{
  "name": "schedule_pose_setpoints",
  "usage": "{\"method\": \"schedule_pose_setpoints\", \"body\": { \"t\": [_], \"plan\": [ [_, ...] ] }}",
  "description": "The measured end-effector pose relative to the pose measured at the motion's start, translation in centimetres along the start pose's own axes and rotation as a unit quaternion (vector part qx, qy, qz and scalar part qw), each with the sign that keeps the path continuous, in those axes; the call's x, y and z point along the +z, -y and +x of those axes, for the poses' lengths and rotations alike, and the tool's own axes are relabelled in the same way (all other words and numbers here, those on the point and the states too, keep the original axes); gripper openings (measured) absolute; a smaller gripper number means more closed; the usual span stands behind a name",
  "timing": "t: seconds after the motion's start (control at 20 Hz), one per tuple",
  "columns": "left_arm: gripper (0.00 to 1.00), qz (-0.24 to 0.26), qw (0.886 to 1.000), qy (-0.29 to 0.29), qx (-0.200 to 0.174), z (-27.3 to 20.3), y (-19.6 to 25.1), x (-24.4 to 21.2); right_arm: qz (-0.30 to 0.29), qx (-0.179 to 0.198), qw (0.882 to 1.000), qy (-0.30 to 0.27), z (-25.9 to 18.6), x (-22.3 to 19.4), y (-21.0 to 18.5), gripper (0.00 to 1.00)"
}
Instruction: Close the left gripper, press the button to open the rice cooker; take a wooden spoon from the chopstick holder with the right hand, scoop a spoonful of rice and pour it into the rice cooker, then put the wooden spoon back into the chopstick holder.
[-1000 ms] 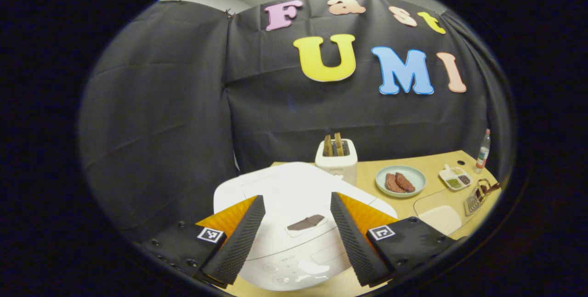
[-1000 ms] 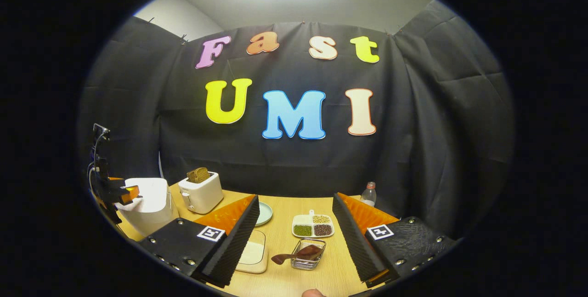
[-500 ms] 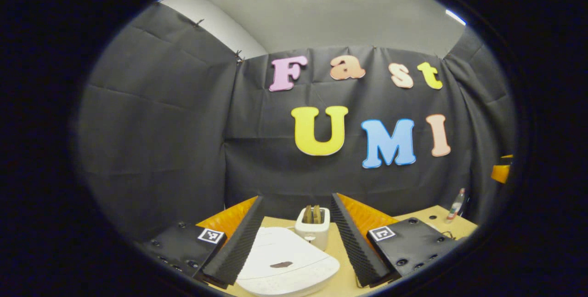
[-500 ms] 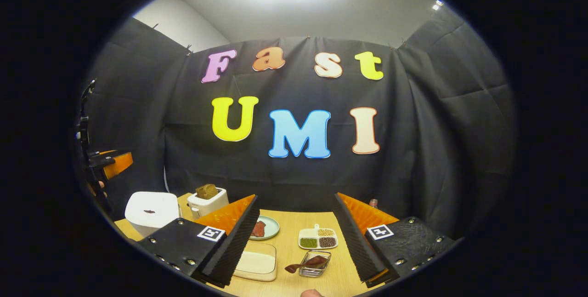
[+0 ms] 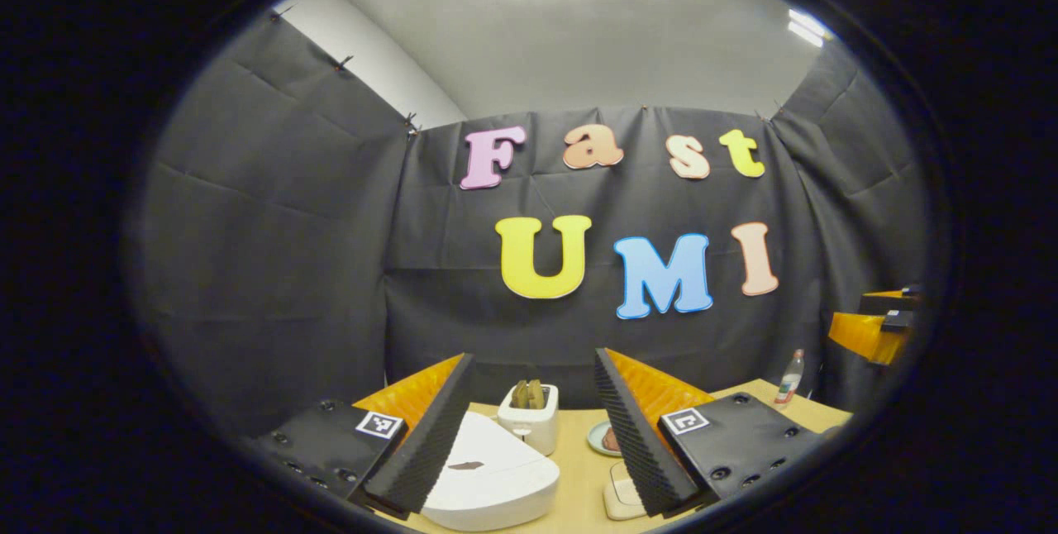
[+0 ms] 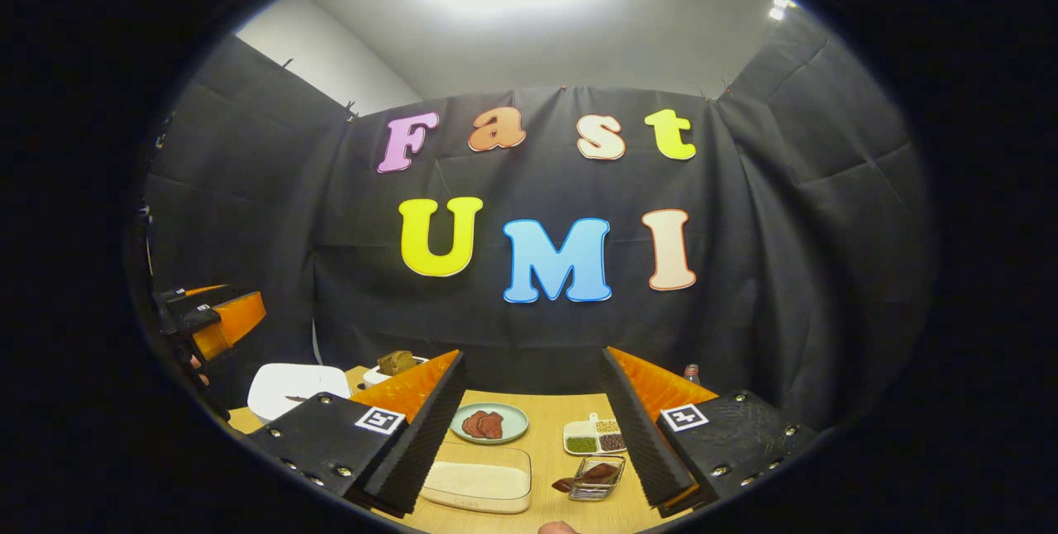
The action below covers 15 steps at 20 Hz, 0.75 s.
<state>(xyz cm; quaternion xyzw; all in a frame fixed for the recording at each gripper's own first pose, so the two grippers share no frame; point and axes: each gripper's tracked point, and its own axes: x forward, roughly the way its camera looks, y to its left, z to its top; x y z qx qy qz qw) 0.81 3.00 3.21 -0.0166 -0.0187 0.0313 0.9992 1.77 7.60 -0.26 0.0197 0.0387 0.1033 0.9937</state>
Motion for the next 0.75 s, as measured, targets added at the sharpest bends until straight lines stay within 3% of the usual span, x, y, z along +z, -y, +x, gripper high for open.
{"method": "schedule_pose_setpoints", "body": {
  "t": [0.15, 0.45, 0.55, 0.65, 0.75],
  "plan": [
    [1.0, 0.01, 1.0, 0.005, -0.01, 0.2, 0.9, 0.3, 0.0, -0.005, 1.0, 0.003, 0.3, 0.1, 0.1, 0.97],
    [0.95, 0.005, 1.0, 0.015, 0.009, 0.5, -0.3, 0.7, 0.005, -0.019, 1.0, 0.001, 0.8, -0.4, 0.8, 0.97],
    [1.0, 0.007, 1.0, 0.016, 0.007, 0.6, -0.2, 0.6, 0.003, -0.02, 1.0, 0.003, 0.9, -0.3, 0.8, 0.97],
    [0.95, 0.009, 1.0, 0.017, 0.001, 0.7, 0.2, 0.4, -0.001, -0.015, 1.0, 0.003, 1.0, -0.3, 0.2, 0.97],
    [1.0, 0.017, 1.0, 0.018, -0.003, 0.7, 0.5, 0.3, -0.005, -0.012, 1.0, 0.004, 1.2, -0.4, -0.1, 0.97]
  ]
}}
